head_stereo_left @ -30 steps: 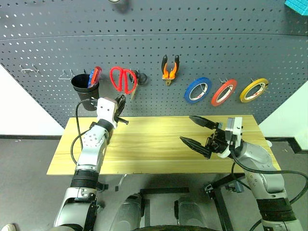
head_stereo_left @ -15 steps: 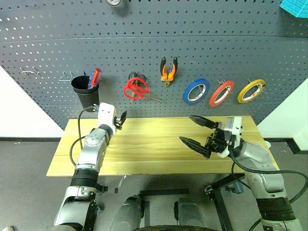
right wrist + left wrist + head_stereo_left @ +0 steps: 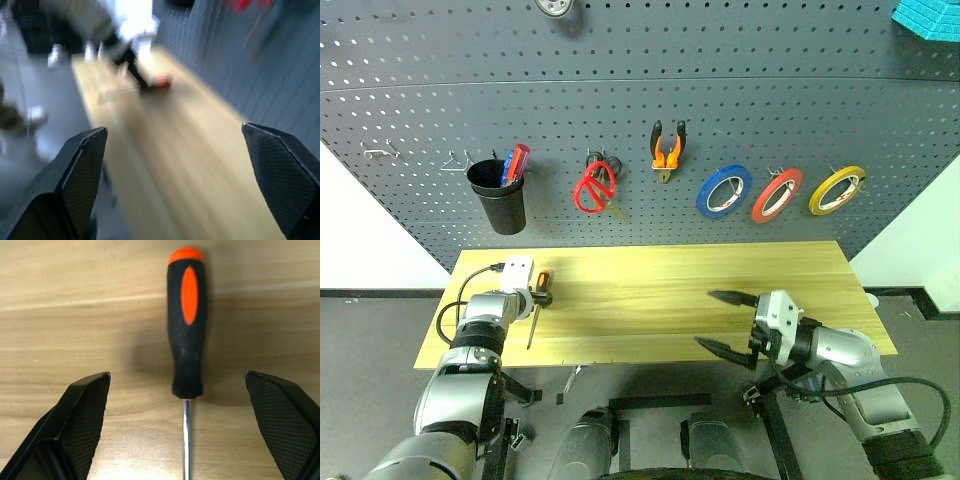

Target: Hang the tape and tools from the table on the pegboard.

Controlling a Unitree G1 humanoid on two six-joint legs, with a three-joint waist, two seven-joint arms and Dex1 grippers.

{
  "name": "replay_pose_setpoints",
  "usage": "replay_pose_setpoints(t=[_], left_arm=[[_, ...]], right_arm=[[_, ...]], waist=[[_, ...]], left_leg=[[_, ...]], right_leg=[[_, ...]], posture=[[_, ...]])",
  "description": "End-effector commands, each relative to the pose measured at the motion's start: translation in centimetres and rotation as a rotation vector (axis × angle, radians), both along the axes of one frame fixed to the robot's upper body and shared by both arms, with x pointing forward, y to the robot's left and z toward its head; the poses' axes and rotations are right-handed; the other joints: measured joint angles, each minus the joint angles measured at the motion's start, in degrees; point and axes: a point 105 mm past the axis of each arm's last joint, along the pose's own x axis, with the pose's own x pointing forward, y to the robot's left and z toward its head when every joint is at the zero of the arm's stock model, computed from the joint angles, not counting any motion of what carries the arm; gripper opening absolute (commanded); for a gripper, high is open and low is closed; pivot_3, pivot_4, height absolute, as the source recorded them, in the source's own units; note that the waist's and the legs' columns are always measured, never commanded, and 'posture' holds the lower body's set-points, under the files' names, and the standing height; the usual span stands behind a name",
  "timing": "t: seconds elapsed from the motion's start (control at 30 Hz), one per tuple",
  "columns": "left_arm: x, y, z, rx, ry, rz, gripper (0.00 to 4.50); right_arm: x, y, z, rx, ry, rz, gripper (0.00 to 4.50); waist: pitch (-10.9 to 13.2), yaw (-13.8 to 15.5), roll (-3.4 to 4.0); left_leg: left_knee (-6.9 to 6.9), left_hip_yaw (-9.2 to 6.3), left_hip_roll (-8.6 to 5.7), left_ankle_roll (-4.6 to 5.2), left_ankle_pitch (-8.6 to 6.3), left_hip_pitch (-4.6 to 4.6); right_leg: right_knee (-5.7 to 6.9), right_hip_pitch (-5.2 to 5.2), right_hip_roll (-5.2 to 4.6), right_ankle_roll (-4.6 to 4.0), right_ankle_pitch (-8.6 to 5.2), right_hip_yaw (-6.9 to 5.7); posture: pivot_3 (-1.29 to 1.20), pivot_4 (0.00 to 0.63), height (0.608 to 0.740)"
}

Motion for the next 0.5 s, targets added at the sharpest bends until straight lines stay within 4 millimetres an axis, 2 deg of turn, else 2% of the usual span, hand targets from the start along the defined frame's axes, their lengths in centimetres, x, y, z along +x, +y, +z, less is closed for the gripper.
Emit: replay_pose_setpoints(t=[0.03, 0.23, 0.33, 0.5], left_arm=[[0.9, 0.6, 0.9, 0.023, -0.028, -0.005, 4.48], [0.6, 0.2, -0.1, 0.018, 0.010, -0.024, 4.48], [0.4, 0.4, -0.3, 0.006, 0.012, -0.012, 3.92], [0.3, 0.6, -0.4, -0.023, 0.003, 0.006, 2.24]], right_arm=[[-0.1, 0.0, 0.7, -0.021, -0.064, 0.026, 4.50], [-0.3, 0.1, 0.7, -0.019, -0.069, 0.010, 4.50], [-0.2, 0.1, 0.8, -0.021, -0.073, 0.003, 4.50], [-0.3, -0.3, 0.7, -0.028, -0.074, -0.004, 4.50]], waist=[[0.00, -0.31, -0.01], [0.00, -1.03, -0.04], [0.00, -1.31, -0.04], [0.00, -1.27, -0.05]], left_leg=[[-0.01, 0.00, 0.02, -0.01, 0.00, 0.01], [-0.02, -0.01, 0.03, -0.01, -0.01, 0.02], [-0.03, -0.01, 0.03, -0.01, -0.01, 0.02], [-0.02, -0.01, 0.03, -0.04, -0.03, 0.02]], right_leg=[[0.00, 0.00, 0.01, 0.00, 0.00, 0.00], [-0.03, 0.04, 0.00, 0.02, -0.01, 0.00], [-0.02, 0.04, 0.00, 0.03, -0.01, 0.00], [-0.03, 0.05, -0.01, 0.03, -0.01, -0.01]], posture=[[-0.12, 0.083, 0.725], [-0.13, 0.084, 0.725], [-0.13, 0.084, 0.725], [-0.13, 0.085, 0.725]])
